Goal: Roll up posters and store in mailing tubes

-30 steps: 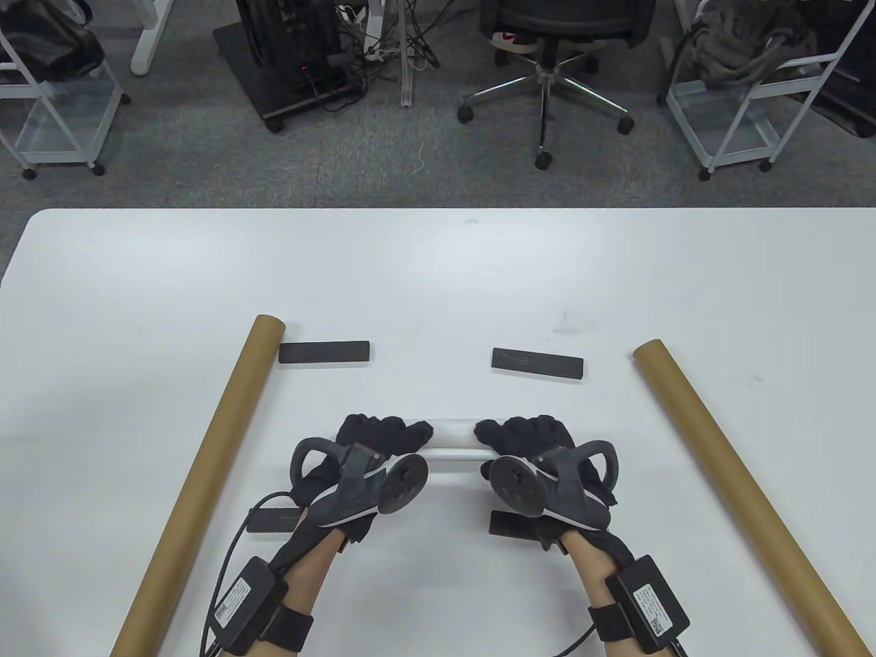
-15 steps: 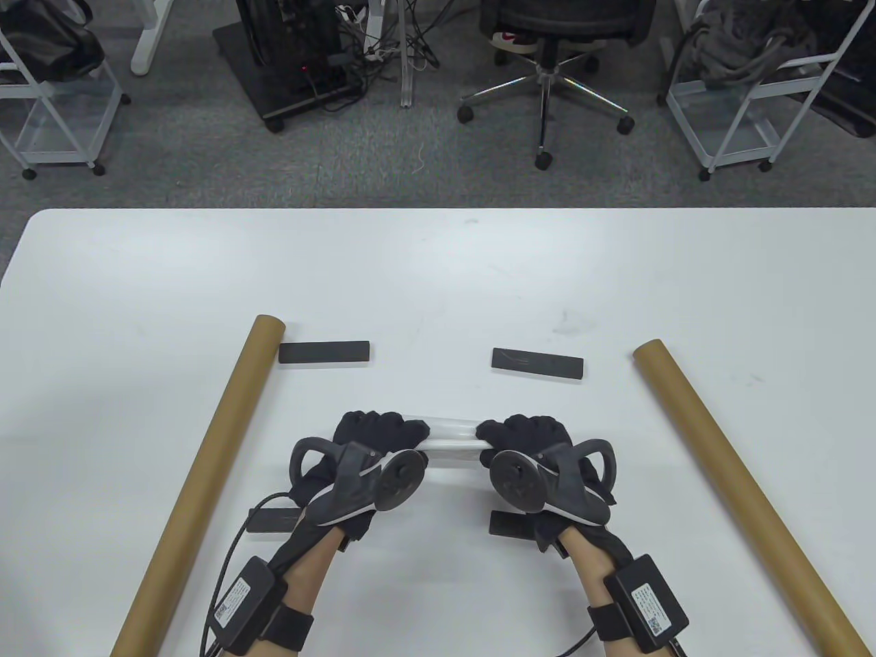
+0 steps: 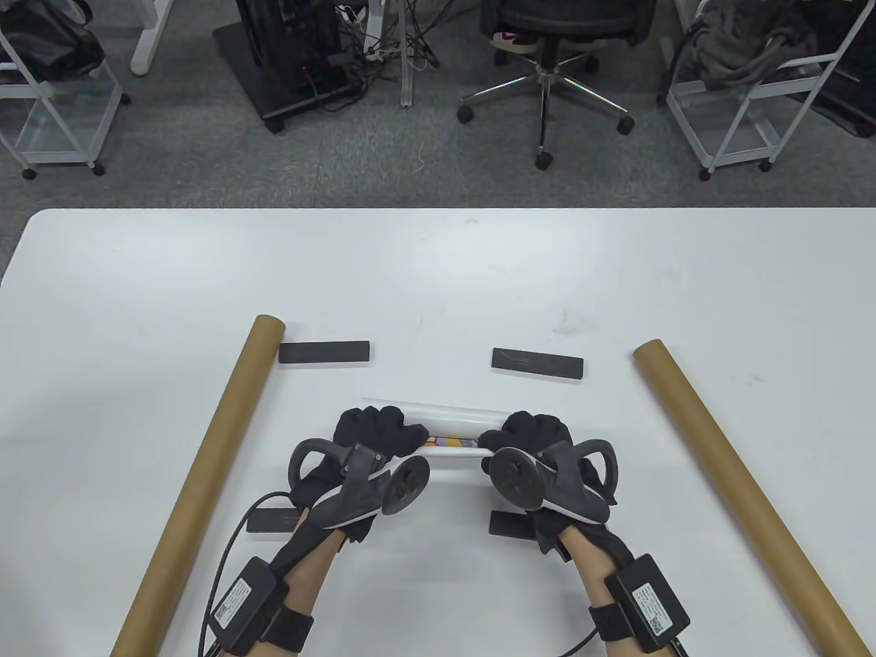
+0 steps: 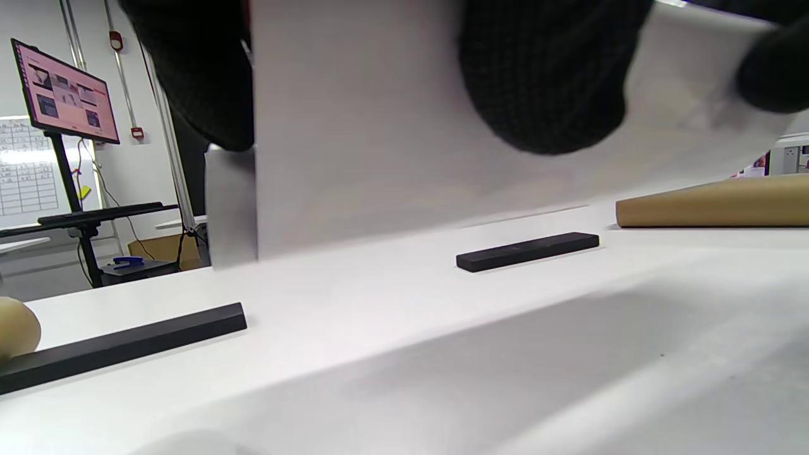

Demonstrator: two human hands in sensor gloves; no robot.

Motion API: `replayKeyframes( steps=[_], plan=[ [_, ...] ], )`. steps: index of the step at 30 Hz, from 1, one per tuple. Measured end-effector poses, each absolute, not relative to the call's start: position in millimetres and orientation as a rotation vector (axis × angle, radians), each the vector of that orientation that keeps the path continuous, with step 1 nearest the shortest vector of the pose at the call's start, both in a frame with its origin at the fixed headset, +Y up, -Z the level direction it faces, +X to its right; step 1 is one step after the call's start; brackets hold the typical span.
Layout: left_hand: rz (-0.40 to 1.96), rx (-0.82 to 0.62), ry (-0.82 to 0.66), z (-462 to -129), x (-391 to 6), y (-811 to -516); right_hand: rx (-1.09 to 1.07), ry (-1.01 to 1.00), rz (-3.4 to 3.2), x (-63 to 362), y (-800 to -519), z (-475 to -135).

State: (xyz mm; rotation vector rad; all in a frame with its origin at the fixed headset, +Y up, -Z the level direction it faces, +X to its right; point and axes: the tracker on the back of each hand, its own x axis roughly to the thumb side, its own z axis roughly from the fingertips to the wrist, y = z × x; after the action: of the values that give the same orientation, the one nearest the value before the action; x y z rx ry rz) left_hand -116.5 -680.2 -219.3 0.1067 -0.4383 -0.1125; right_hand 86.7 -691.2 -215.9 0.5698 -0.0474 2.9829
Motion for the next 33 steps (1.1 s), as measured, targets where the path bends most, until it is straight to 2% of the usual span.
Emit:
replayKeyframes(
  steps=[14, 19, 22, 27, 33],
  plan=[
    [-0.08, 0.12, -0.431, -221.9, -122.6, -677.0, 0.571, -0.139, 2.989, 88.5, -689.7, -216.8],
    [-0.059, 0.074, -0.426, -222.1, -121.1, -677.8, 0.585, -0.086, 2.969, 87.9, -692.2, -217.6],
    [-0.1, 0.126, -0.421, -220.9, -120.7, -674.7, 0.564, 0.003, 2.897, 88.6, -690.3, -218.1],
    [-0.08, 0.115, -0.438, -220.3, -120.2, -675.4, 0.572, -0.088, 3.009, 85.6, -691.0, -216.6],
    [-0.092, 0.133, -0.444, -218.5, -118.1, -675.0, 0.562, -0.059, 2.925, 91.3, -693.4, -218.7]
  ],
)
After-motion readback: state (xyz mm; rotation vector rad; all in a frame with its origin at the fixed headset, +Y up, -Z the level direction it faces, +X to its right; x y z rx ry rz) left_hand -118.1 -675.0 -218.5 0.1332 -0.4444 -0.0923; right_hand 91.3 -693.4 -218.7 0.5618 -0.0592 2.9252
